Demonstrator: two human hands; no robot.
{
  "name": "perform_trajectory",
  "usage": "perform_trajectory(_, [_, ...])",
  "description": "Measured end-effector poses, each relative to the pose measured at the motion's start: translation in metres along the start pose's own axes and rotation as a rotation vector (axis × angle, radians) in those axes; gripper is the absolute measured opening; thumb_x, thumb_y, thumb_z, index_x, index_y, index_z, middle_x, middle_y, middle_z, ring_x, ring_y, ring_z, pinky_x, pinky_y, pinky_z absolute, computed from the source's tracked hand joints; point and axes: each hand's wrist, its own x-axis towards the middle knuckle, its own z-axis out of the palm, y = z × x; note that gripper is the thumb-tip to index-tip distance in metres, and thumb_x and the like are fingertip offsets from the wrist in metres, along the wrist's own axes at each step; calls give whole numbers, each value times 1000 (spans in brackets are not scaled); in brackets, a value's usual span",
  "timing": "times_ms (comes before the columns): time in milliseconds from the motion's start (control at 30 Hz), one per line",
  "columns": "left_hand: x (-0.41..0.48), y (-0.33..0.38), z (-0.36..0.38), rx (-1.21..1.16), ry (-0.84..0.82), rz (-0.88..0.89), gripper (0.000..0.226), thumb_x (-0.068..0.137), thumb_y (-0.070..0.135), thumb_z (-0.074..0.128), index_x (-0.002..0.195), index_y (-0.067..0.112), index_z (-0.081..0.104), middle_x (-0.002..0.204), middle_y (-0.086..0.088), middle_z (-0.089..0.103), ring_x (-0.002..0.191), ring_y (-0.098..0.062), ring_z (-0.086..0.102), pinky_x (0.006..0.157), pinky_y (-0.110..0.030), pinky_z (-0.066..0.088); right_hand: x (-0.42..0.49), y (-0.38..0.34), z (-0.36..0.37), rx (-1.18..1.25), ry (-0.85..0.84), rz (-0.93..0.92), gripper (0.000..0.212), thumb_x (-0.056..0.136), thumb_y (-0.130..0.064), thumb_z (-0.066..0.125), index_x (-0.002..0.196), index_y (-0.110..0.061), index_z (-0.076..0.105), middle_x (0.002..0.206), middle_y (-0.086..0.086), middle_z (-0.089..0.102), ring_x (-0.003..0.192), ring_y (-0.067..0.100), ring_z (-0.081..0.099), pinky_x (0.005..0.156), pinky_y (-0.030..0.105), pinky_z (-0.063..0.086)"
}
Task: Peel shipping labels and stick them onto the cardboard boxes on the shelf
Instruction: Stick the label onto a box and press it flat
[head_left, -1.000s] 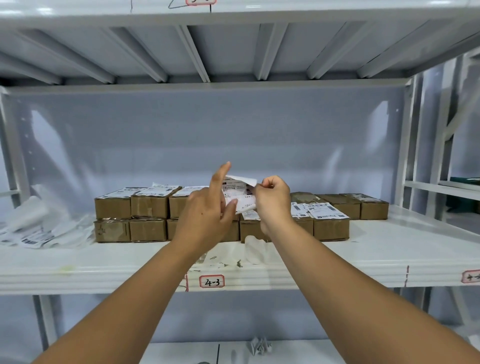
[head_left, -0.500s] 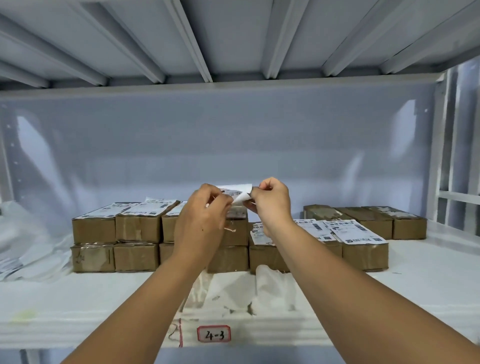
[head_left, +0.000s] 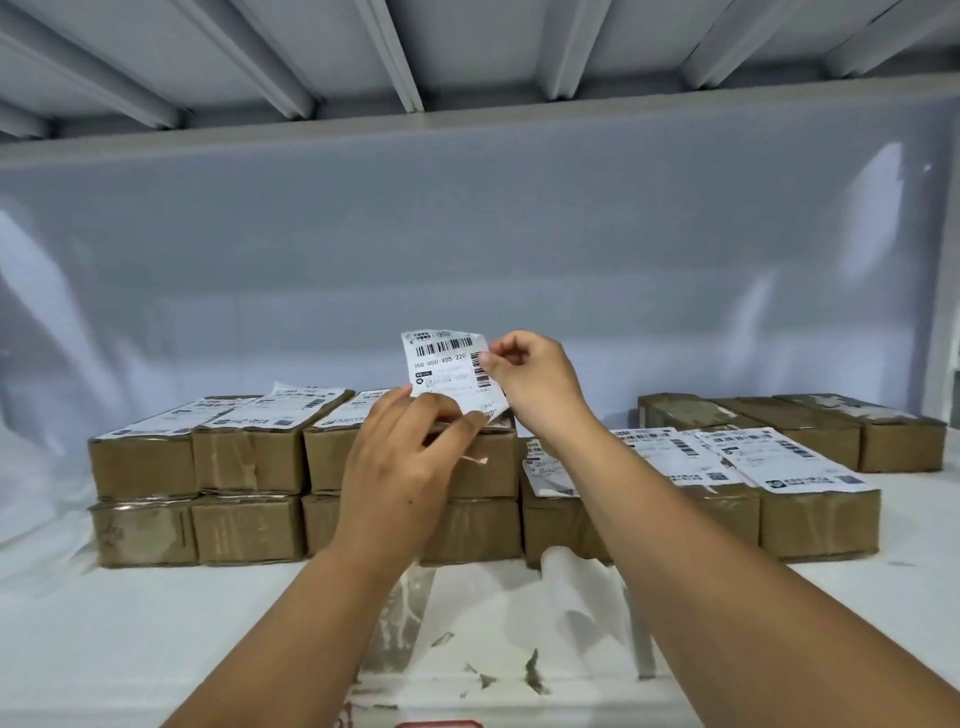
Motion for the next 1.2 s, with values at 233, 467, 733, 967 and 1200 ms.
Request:
perform_trajectory(233, [0, -4, 1, -121, -28, -109, 27, 86, 9, 48, 93, 7, 74, 83, -9, 65, 81, -22, 51, 82, -34, 42, -8, 10, -5, -51, 66, -79, 14, 91, -21, 59, 78, -23, 56, 76, -9, 58, 73, 9, 56, 68, 25, 46])
perform_trajectory(467, [3, -1, 0, -190, -118, -91, 30, 83, 12, 46, 93, 5, 74, 83, -9, 66, 81, -20, 50, 65, -31, 49, -9, 12, -6, -221, 30, -142, 9, 92, -20, 59, 83, -19, 56, 70, -13, 53, 63, 0, 48, 53, 7, 35])
perform_trajectory(733, [3, -2, 0, -263, -192, -166, 35, 83, 10, 42, 98, 7, 73, 87, -8, 67, 87, -18, 50, 73, -26, 43, -9, 14, -5, -217, 38, -148, 6, 93, -20, 58, 88, -17, 57, 71, -13, 52, 65, 3, 49, 58, 19, 41])
perform_trajectory(967, [2, -3, 0, -263, -207, -142, 35, 83, 9, 42, 97, 8, 73, 86, -7, 68, 86, -16, 48, 74, -22, 36, -10, 15, -5, -218, 39, -158, 7, 93, -18, 59, 86, -17, 56, 69, -14, 50, 63, 0, 47, 54, 4, 35])
perform_trajectory(1200, [1, 1, -2, -237, -231, -131, 32, 87, 13, 42, 97, 9, 72, 87, -5, 67, 82, -27, 60, 68, -34, 51, -10, 15, -5, -233, 52, -155, 7, 93, -19, 59, 86, -17, 57, 70, -14, 51, 65, 0, 47, 54, 3, 34])
